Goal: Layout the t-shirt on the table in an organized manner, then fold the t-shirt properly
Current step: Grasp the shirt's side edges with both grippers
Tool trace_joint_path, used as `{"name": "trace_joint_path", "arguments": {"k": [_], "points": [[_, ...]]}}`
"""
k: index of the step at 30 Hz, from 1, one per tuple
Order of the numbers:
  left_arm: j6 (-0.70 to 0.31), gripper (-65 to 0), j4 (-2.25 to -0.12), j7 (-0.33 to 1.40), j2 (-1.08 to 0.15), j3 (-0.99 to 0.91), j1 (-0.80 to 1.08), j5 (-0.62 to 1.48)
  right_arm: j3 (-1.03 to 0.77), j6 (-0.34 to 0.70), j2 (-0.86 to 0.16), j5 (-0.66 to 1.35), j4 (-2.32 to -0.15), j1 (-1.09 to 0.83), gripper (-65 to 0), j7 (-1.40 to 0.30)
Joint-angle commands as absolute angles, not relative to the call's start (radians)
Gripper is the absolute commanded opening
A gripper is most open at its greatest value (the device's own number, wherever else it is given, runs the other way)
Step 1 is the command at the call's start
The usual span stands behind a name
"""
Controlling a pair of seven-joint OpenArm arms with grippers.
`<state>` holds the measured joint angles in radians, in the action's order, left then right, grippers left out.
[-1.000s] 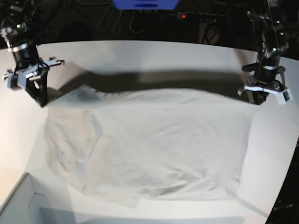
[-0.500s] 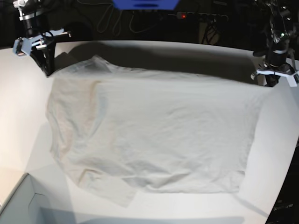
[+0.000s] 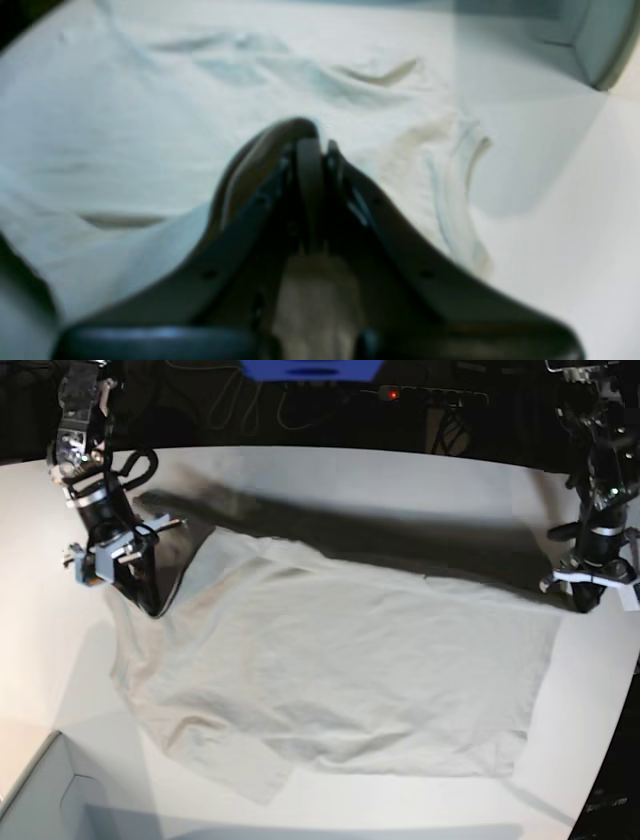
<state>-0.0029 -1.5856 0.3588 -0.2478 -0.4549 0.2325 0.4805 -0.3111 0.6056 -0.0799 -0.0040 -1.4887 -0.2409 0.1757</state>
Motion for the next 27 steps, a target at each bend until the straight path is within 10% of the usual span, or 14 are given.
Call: {"name": "trace_joint_path", "arguments": {"k": [1, 27], "points": [[0.002, -65.0, -1.584, 0.334, -0.269, -0.453, 0.213, 0.481, -0.314, 0.608, -0.087, 0.005, -1.486, -0.205, -65.0, 0.209], [0.001, -65.0, -1.333, 0.334, -0.309, -0.394, -0.047, 0.481, -0.206, 0.607, -0.119, -0.001, -1.082, 0.2, -65.0, 0.159]]}}
